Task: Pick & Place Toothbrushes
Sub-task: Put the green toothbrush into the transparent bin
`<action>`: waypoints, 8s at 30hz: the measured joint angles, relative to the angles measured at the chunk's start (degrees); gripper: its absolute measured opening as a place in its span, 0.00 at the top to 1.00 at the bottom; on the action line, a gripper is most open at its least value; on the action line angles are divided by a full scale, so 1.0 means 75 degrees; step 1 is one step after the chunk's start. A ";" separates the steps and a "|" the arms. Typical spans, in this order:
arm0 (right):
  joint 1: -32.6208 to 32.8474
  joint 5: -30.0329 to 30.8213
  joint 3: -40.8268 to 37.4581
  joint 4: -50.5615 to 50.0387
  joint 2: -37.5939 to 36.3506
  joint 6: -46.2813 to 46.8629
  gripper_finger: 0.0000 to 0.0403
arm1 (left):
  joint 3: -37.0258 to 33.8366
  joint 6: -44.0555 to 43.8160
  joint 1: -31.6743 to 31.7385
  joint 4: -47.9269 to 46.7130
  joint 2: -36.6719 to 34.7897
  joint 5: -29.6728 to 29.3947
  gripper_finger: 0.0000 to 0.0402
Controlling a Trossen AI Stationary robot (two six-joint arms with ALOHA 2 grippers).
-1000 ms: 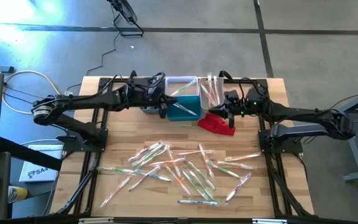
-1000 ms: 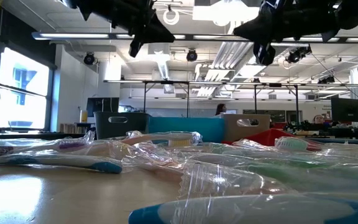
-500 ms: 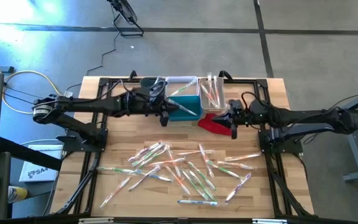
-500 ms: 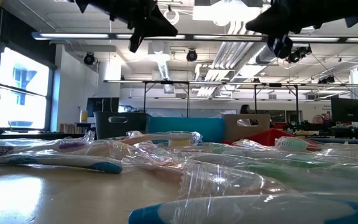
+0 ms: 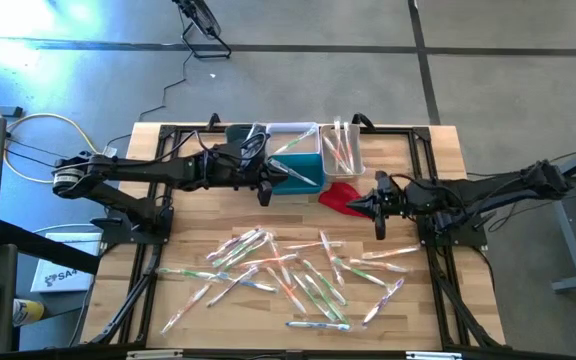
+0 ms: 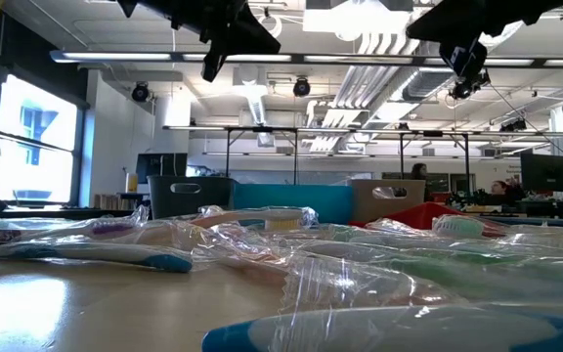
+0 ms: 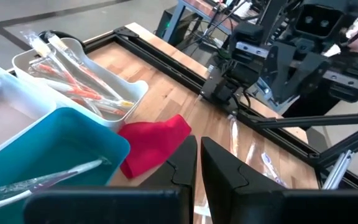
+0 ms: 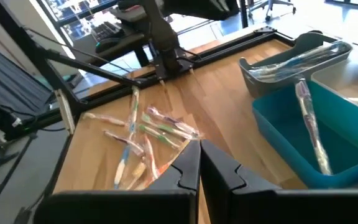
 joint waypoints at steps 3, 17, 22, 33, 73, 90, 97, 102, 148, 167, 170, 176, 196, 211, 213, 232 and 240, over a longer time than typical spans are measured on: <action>0.0208 0.0019 0.0020 0.0086 0.0000 0.0003 0.99 | 0.0000 0.0000 0.0003 0.0000 0.0000 0.0000 0.95; 0.1257 0.1733 0.0029 0.0191 0.0003 0.0161 0.99 | 0.0000 0.0000 0.0003 -0.0198 0.0000 0.0003 0.95; 0.1791 0.2339 0.0029 0.0187 0.0003 0.0275 0.99 | 0.0000 0.0000 0.0011 -0.0352 0.0000 0.0006 0.95; 0.2633 0.2552 0.0035 -0.0525 0.0458 0.1655 0.99 | 0.0000 0.0041 0.0015 -0.0483 0.0006 0.0014 0.95; 0.3492 -0.1102 0.0035 -0.1925 0.3602 0.5607 0.78 | 0.0000 0.0525 0.0015 -0.1444 0.0006 0.0004 0.95; 0.3639 -0.0786 0.0044 -0.1302 0.5123 0.5564 0.68 | -0.0005 0.0522 0.0015 -0.1434 0.0119 0.0009 0.95; 0.3973 -0.0305 0.0086 -0.1328 0.5632 0.5818 0.68 | -0.0003 0.0519 0.0015 -0.1459 0.0152 0.0009 0.95; 0.4121 0.0059 0.0046 -0.1357 0.5573 0.5808 0.74 | -0.0003 0.0509 0.0015 -0.1480 0.0152 0.0009 0.95; 0.2519 0.1050 0.0011 -0.3534 0.0942 0.2471 0.98 | 0.0000 0.0458 0.0015 -0.0890 0.0146 -0.0226 0.95; -0.0853 0.0310 0.0026 -0.0405 0.0534 -0.0483 0.98 | 0.0000 0.0461 0.1178 -0.0761 0.0143 -0.0437 0.95; -0.1493 0.0068 0.0026 0.0104 0.0617 -0.0826 0.98 | 0.0000 0.0529 0.1661 -0.0761 0.0143 -0.0176 0.95; -0.2773 -0.0718 0.0028 0.1431 0.1095 -0.1179 0.98 | 0.0000 0.0542 0.2532 -0.0769 0.0144 0.0323 0.95; -0.4744 -0.2312 0.2572 0.3410 0.4912 -0.2435 0.98 | 0.0000 0.1128 0.4910 -0.0804 0.0146 0.2215 0.95; -0.5368 -0.2721 0.4905 0.2050 0.7295 -0.3485 0.98 | 0.0000 0.1472 0.5858 -0.0806 0.0146 0.2578 0.95; -0.5460 -0.2862 0.4951 0.2009 0.7490 -0.3454 0.98 | 0.0000 0.1472 0.5995 -0.0804 0.0146 0.2579 0.95; -0.5908 -0.2849 0.4948 0.1285 0.8185 -0.4642 0.98 | 0.0000 0.1475 0.6516 -0.0801 0.0146 0.2467 0.95; -0.6188 -0.3200 0.4940 0.1146 0.8506 -0.4665 0.98 | 0.0000 0.1675 0.6516 -0.0798 0.0146 0.2460 0.95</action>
